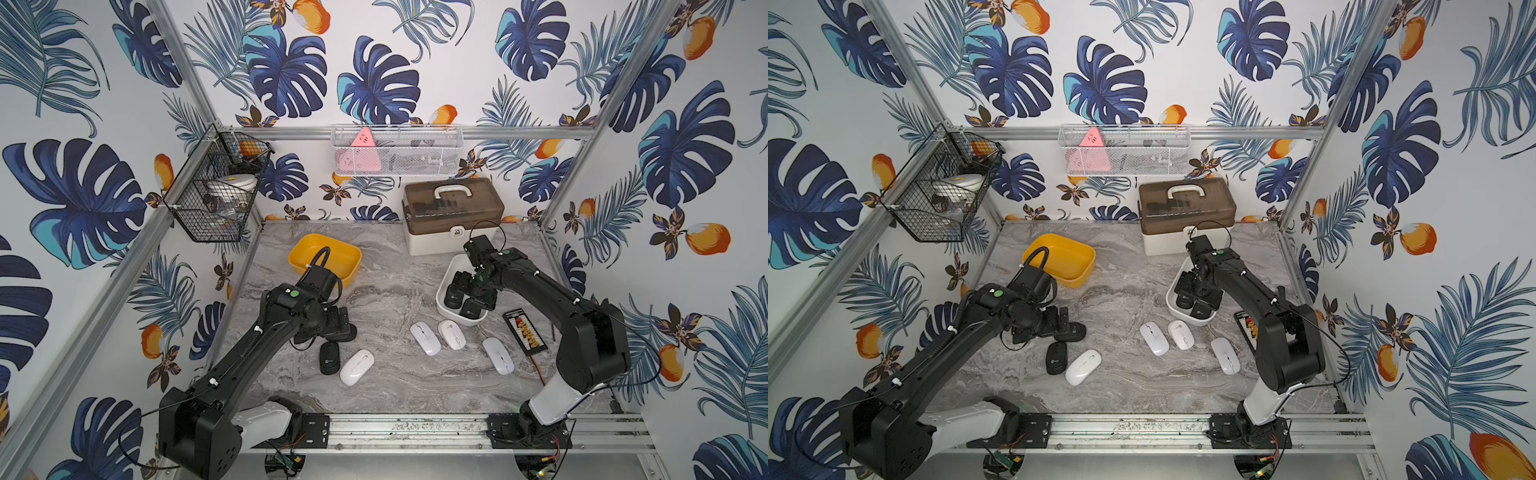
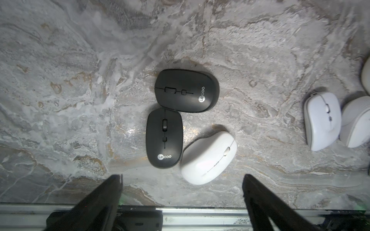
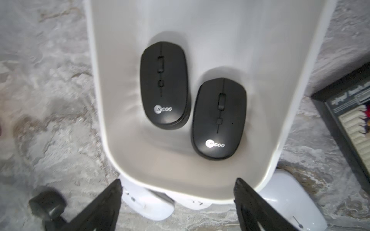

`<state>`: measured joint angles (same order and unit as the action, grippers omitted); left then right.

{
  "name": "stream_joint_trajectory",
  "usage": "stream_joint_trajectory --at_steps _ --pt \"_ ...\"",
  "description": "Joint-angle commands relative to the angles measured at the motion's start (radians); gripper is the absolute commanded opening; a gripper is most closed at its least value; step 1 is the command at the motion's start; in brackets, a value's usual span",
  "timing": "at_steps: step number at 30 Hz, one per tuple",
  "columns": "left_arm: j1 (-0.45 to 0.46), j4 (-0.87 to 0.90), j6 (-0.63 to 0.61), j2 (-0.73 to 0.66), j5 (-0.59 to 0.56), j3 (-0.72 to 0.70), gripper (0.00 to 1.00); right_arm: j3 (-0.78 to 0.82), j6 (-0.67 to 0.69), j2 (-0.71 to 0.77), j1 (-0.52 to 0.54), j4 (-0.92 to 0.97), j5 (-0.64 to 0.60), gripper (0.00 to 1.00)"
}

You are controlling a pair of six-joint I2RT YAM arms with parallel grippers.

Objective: Place the mice by color into the storage box
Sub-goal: Pick up the mouse from the center of the board.

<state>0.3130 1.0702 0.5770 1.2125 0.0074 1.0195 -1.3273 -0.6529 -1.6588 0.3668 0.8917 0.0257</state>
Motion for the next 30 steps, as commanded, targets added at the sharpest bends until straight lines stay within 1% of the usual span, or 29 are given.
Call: stream_joint_trajectory --at_steps 1,4,8,15,21,26,30 --pt "-0.005 0.042 -0.013 0.032 0.035 -0.034 0.99 0.010 0.035 0.048 0.024 0.013 0.040 0.89" --pt "-0.003 0.031 -0.030 0.057 0.028 -0.093 0.98 0.025 0.038 0.084 0.050 -0.002 0.053 0.89" --pt "0.009 0.029 -0.014 0.091 -0.010 -0.089 0.99 0.028 0.033 0.097 0.075 -0.021 0.068 0.89" --pt "0.009 0.008 0.013 0.217 -0.042 -0.090 0.97 -0.013 0.044 0.083 0.114 -0.026 0.082 0.89" --pt "0.009 -0.072 0.026 0.297 -0.005 -0.117 0.88 -0.023 0.058 0.100 0.116 -0.018 0.076 0.89" --pt "0.009 -0.107 0.018 0.330 0.018 -0.128 0.87 -0.020 0.068 0.116 0.116 -0.012 0.070 0.89" --pt "0.009 -0.124 0.016 0.348 0.029 -0.136 0.84 -0.013 0.069 0.122 0.116 -0.012 0.070 0.89"
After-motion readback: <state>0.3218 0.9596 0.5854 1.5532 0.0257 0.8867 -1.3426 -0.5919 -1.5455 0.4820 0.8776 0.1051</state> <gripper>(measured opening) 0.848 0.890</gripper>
